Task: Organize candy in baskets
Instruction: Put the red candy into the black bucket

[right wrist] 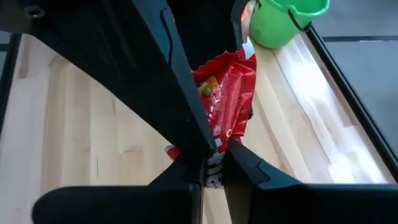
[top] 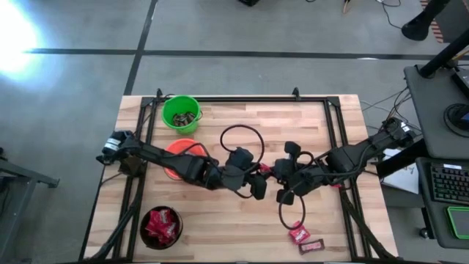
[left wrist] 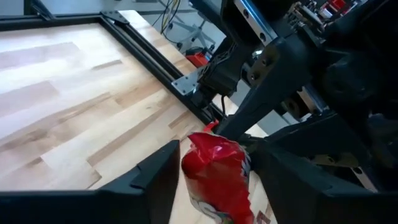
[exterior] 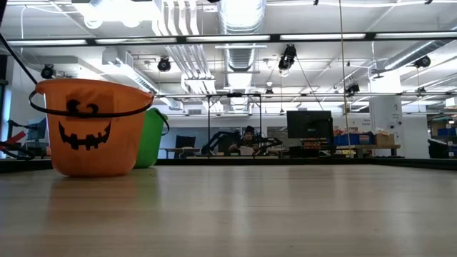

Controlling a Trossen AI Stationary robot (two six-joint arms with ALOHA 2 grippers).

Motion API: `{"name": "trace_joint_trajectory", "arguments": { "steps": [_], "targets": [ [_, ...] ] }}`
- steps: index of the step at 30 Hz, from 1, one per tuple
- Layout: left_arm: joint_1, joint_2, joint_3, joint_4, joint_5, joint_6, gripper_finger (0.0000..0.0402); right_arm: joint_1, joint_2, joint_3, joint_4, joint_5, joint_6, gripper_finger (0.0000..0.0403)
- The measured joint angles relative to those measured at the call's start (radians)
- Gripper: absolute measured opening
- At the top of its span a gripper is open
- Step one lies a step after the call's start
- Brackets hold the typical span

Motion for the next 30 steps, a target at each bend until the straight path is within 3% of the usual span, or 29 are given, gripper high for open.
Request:
{"name": "trace_joint_trajectory", "arguments": {
  "steps": [4,10,18,30],
  "targets": [
    [0.002,-0.002,0.000,-0.005,0.012,0.010,0.0141,0.000,0.000,0.000,-0.015,0.007,0.005,0.0027],
    [0.005,-0.003,0.000,-0.007,0.014,0.010,0.0020,0.000,-0.004,0.003,-0.025,0.025,-0.001,0.0027],
    [0.008,-0.004,0.000,-0.003,0.014,0.010,0.0007,-0.001,-0.008,0.005,-0.034,0.026,-0.008,0.0034],
    [0.011,-0.004,-0.002,-0.030,0.016,0.000,0.0002,-0.001,-0.010,0.007,-0.105,0.028,-0.008,0.0128]
  ]
}}
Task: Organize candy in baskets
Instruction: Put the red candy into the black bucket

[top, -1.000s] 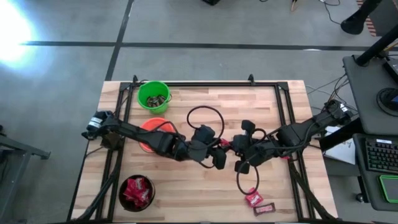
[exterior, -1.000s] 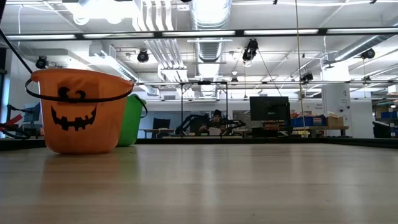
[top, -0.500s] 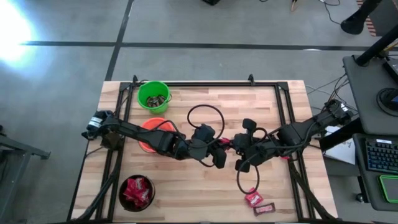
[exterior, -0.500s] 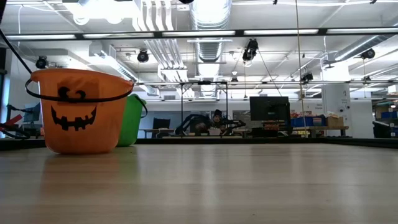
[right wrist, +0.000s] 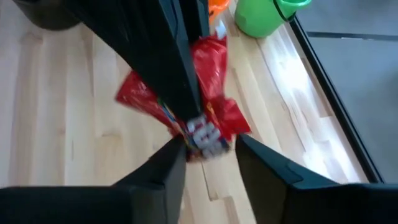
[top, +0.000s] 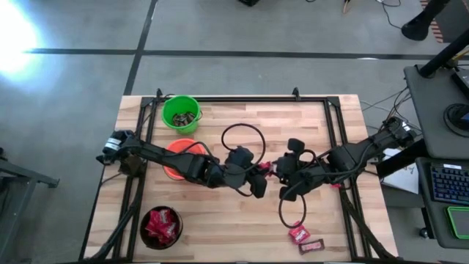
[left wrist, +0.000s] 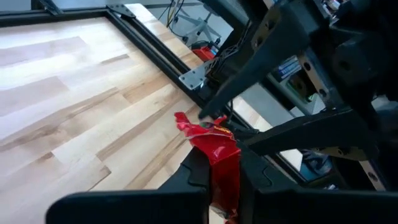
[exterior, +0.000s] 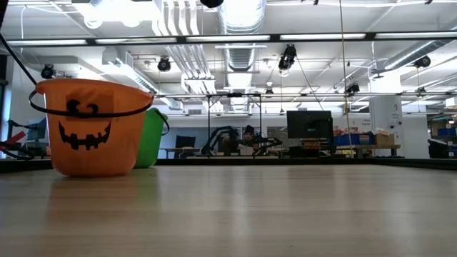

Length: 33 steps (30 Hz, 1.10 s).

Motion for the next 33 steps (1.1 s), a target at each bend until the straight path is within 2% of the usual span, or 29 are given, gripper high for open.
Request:
{"name": "trace_joint_trajectory", "arguments": {
  "steps": [9,14,18,24,33],
  "targets": [
    [0.002,-0.007,0.000,-0.085,0.002,-0.043,0.0002,0.000,-0.001,0.000,-0.086,0.004,0.011,0.0205],
    [0.002,-0.047,0.000,-0.228,0.001,-0.113,0.0002,0.000,-0.003,0.000,-0.201,-0.015,0.116,0.0218],
    [-0.007,-0.120,0.000,-0.396,-0.003,-0.207,0.0001,0.001,-0.011,0.000,-0.310,-0.084,0.219,0.0219],
    [-0.088,-0.233,0.000,-0.661,0.029,-0.391,0.0001,0.019,-0.018,-0.001,-0.414,-0.117,0.325,0.0219],
    [-0.308,-0.320,0.000,-0.980,0.072,-0.825,0.0001,0.055,-0.019,-0.001,-0.434,-0.119,0.368,0.0219]
  ]
}}
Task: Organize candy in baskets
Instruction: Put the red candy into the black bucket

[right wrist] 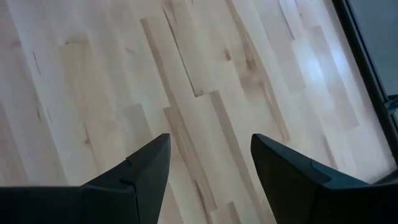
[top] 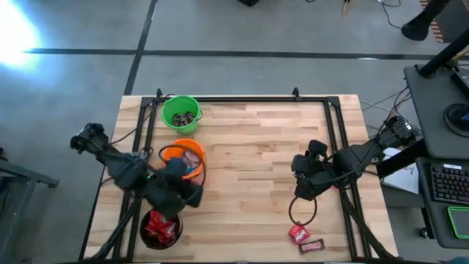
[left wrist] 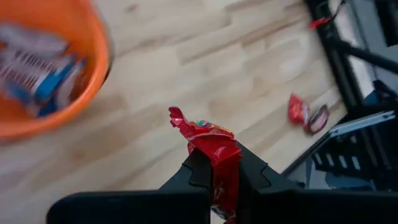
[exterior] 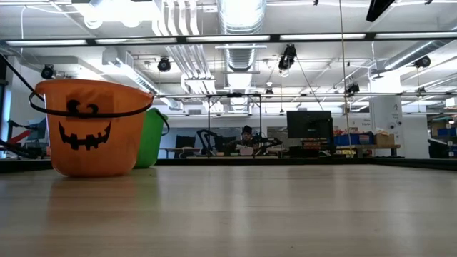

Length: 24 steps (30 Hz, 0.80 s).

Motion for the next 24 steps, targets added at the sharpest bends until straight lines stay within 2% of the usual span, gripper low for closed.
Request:
{"name": "trace_joint_trajectory", "arguments": {
  "steps": [4,9,18,24],
  "targets": [
    [-0.083,0.001,0.000,-0.104,0.048,-0.170,0.0001,-0.001,0.000,0.000,0.000,0.000,0.000,0.0219],
    [-0.154,0.022,0.000,-0.189,0.185,-0.329,0.0001,-0.001,0.000,0.000,0.000,-0.022,0.001,0.0219],
    [-0.248,0.084,0.000,-0.188,0.409,-0.476,0.0001,0.000,0.000,-0.001,0.000,-0.047,0.009,0.0219],
    [-0.279,0.121,0.000,-0.187,0.421,-0.497,0.0008,0.000,0.000,-0.001,0.000,-0.047,0.007,0.0219]
  ]
}}
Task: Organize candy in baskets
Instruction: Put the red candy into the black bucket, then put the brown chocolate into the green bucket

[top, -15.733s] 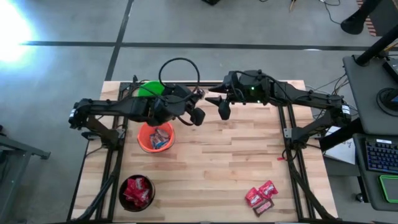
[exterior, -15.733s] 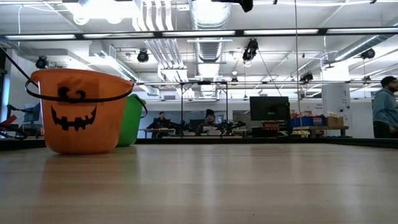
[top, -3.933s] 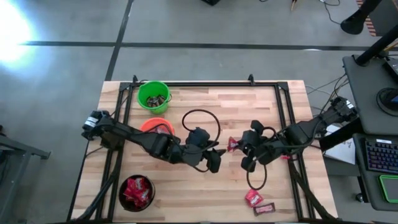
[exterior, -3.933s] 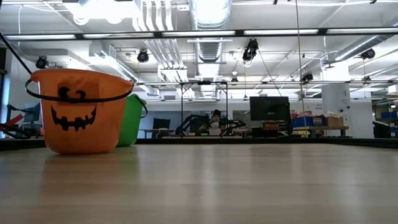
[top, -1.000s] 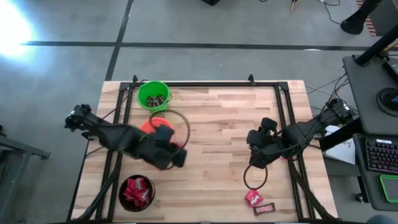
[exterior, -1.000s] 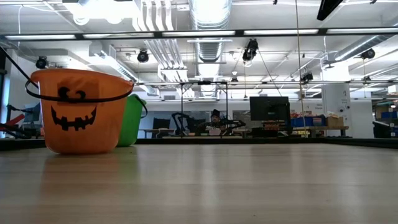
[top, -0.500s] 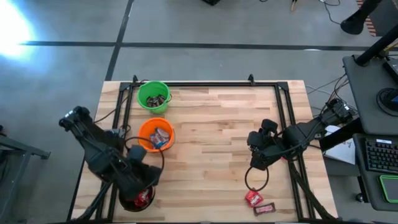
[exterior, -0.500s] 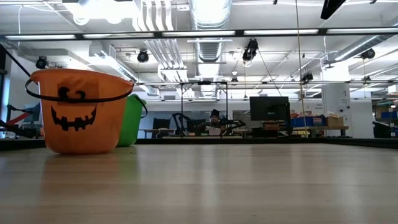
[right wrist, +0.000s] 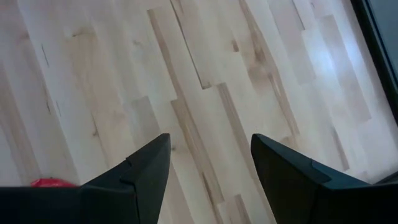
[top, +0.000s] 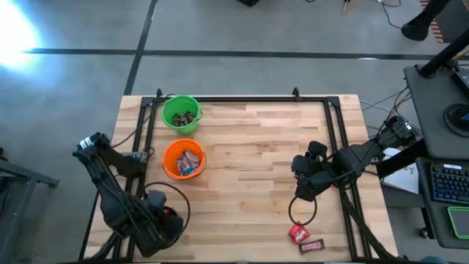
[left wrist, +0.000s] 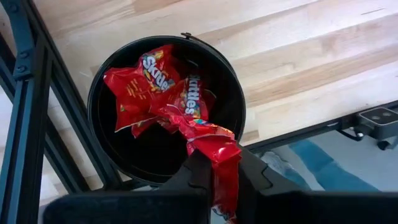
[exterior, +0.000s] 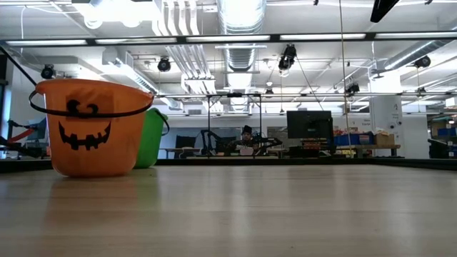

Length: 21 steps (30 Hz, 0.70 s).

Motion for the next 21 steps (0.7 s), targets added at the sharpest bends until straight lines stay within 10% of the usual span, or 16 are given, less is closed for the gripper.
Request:
{"name": "trace_joint_trajectory", "arguments": {
  "steps": [14,21],
  "targets": [
    [-0.001,0.009,0.000,0.000,0.045,0.012,0.0143,0.002,0.000,0.000,-0.001,-0.024,0.005,0.0219],
    [0.003,0.009,0.000,0.198,-0.258,0.063,0.0164,0.088,0.000,-0.001,-0.036,-0.178,0.133,0.0219]
  ]
}}
